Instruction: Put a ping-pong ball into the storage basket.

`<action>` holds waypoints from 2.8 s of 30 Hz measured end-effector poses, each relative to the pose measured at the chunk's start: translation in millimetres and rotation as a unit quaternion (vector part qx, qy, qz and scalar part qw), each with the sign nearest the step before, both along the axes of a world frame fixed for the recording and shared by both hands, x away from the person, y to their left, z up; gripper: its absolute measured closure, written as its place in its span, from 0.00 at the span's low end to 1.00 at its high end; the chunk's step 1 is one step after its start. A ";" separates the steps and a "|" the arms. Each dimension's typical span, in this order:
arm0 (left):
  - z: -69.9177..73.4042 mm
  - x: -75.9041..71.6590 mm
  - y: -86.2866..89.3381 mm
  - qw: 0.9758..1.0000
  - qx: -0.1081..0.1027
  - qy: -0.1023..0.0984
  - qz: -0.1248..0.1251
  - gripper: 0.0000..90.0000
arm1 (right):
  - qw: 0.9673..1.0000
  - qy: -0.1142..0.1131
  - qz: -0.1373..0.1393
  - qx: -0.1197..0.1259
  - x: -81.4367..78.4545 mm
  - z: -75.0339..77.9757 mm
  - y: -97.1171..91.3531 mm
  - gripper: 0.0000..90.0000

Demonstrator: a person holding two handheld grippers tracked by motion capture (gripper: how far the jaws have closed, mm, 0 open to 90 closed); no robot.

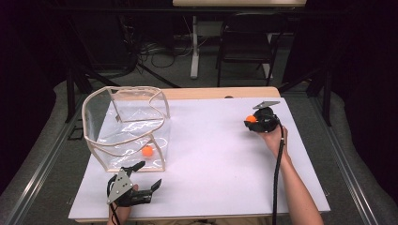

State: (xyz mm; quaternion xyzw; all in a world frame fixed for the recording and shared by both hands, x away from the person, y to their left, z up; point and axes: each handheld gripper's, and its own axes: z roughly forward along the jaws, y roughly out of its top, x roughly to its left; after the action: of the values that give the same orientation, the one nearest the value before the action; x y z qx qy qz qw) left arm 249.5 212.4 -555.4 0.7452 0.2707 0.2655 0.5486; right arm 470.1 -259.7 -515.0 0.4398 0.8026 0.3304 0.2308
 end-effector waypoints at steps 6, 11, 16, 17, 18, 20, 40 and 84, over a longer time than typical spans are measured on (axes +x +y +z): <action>-0.1 0.4 0.3 1.000 -0.001 0.000 0.000 0.18 | 1.000 0.001 0.009 0.007 -9.3 7.0 1.1 0.57; -0.1 0.6 0.4 1.000 -0.001 0.000 0.000 0.17 | 1.000 0.001 0.021 0.010 -18.0 9.8 4.4 0.57; 0.0 0.4 0.1 1.000 -0.001 0.000 -0.001 0.17 | 0.999 0.001 0.037 -0.001 -26.3 16.7 11.4 0.57; 0.0 0.5 0.2 1.000 -0.001 0.000 0.000 0.17 | 0.999 0.000 0.039 -0.003 -27.5 18.0 12.2 0.57; -0.1 0.7 0.4 1.000 -0.001 0.001 -0.001 0.17 | 0.999 -0.001 0.042 -0.003 -29.2 19.4 13.5 0.57; -0.2 0.5 0.4 1.000 -0.002 0.000 -0.001 0.17 | 0.999 -0.001 0.047 -0.006 -33.0 22.1 16.6 0.57; -0.2 0.7 -0.3 1.000 0.001 0.000 -0.004 0.17 | 0.995 0.005 0.093 -0.019 -52.0 30.6 40.3 0.57; 0.1 1.8 -1.6 1.000 -0.002 0.000 -0.008 0.17 | 0.982 0.018 0.190 0.015 -78.8 35.2 88.7 0.57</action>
State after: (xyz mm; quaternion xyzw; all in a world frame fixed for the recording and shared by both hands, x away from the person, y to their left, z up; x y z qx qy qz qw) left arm 251.3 210.8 -555.2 0.7463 0.2653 0.2607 0.5520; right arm 391.3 -171.0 -479.9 0.2886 0.8705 0.3722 0.1430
